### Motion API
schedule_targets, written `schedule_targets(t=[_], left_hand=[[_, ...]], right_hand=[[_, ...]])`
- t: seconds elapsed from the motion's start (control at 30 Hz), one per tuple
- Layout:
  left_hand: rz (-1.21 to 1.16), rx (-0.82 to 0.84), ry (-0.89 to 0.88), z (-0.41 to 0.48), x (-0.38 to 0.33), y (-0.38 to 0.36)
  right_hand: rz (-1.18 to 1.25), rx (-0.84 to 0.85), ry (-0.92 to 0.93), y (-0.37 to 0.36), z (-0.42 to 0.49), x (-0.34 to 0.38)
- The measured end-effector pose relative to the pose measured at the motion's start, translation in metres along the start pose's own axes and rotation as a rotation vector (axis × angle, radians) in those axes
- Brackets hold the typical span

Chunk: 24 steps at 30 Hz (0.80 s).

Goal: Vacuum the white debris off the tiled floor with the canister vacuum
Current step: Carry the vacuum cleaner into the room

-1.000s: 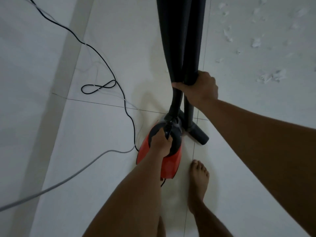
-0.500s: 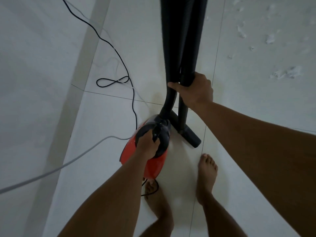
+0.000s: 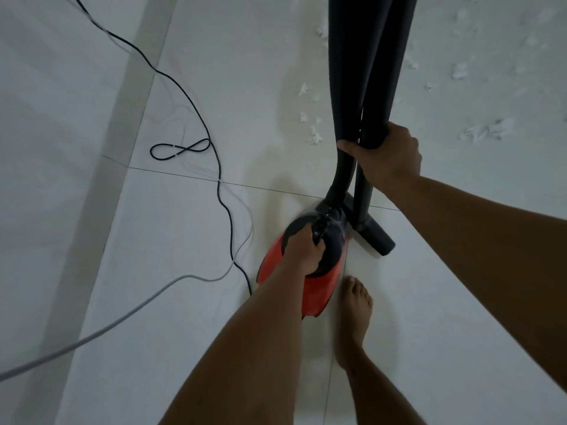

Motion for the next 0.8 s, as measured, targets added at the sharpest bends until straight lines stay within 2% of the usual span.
schedule_targets(t=[0.2, 0.53, 0.7, 0.8], left_hand=[[-0.061, 0.014, 0.021, 0.019, -0.007, -0.022], [-0.044, 0.113, 0.071, 0.03, 0.0, -0.037], [0.081, 0.179, 0.077, 0.033, -0.002, -0.035], [0.232, 0.14, -0.025, 0.033, 0.003, -0.023]], right_hand=[[0.025, 0.027, 0.001, -0.004, 0.024, -0.03], [0.046, 0.022, 0.005, 0.003, 0.033, -0.04], [0.063, 0.023, -0.005, 0.01, 0.032, -0.037], [0.109, 0.017, -0.011, 0.018, 0.026, -0.04]])
Point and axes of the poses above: each hand's wrist, its own z-axis towards the middle knuckle, its own y-axis out of the back of the hand, x = y × z, the point moved 4 cm from there along z, towards the middle knuckle, and after that the axes turned 4 degrees about z, right-handed, at the moved point
